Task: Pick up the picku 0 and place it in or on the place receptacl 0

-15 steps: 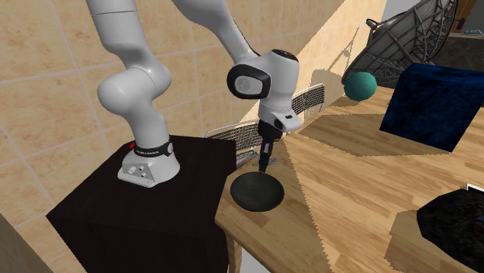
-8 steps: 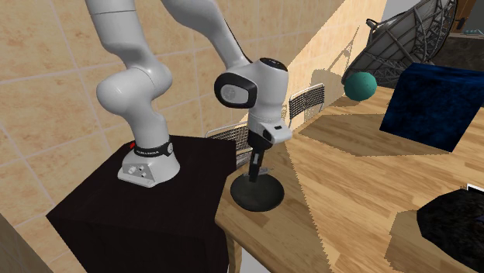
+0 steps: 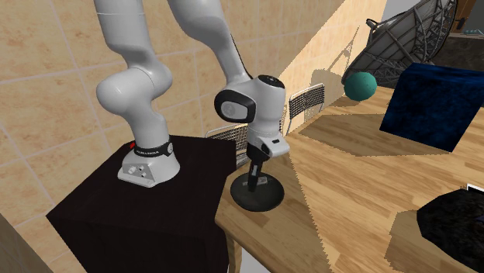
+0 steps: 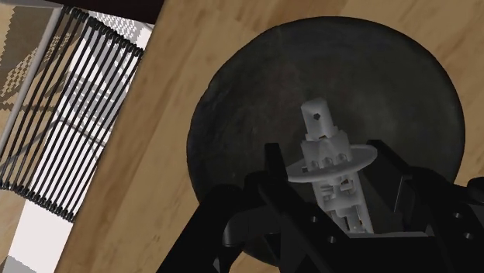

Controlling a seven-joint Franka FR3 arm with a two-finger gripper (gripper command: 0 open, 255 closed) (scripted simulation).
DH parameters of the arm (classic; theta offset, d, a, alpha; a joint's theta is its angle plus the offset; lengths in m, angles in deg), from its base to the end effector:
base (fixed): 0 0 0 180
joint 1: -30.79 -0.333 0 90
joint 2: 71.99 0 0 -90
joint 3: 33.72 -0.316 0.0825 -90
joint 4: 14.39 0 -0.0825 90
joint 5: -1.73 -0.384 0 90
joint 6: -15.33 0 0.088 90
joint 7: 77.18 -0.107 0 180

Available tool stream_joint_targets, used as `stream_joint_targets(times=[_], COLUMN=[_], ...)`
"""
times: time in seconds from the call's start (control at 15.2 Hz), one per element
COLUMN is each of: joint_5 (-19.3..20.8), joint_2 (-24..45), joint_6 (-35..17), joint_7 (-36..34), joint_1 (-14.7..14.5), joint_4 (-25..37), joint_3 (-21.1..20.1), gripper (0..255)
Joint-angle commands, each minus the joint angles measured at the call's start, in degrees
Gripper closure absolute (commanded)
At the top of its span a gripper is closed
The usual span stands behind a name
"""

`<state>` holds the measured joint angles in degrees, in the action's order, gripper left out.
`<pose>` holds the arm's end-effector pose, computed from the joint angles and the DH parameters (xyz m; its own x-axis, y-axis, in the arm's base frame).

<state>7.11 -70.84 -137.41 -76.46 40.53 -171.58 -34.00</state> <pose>0.3795 -0.0604 0.2057 0.9927 -0.0682 -0.0994 -0.0652 -0.9973 0.0333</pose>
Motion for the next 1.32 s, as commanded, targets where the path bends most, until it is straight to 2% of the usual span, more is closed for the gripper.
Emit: stream_joint_targets(times=[0.0, 0.46, 0.53, 0.86, 1.12, 1.25], joint_5=[0.2, 0.2, 0.2, 0.2, -1.4, -1.4], joint_2=[1.5, 1.5, 1.5, 1.5, -6.9, -7.0], joint_6=[-1.3, -1.3, -1.3, -1.3, 8.0, 8.0], joint_7=[-0.3, -0.3, -0.3, -0.3, 0.8, 0.8], joint_1=[0.0, 0.0, 0.0, 0.0, -0.4, -0.4], joint_4=[0.2, 0.2, 0.2, 0.2, 1.1, 1.1], joint_3=[0.0, 0.0, 0.0, 0.0, -0.4, -0.4], gripper=[255, 255, 0, 0, 0, 0])
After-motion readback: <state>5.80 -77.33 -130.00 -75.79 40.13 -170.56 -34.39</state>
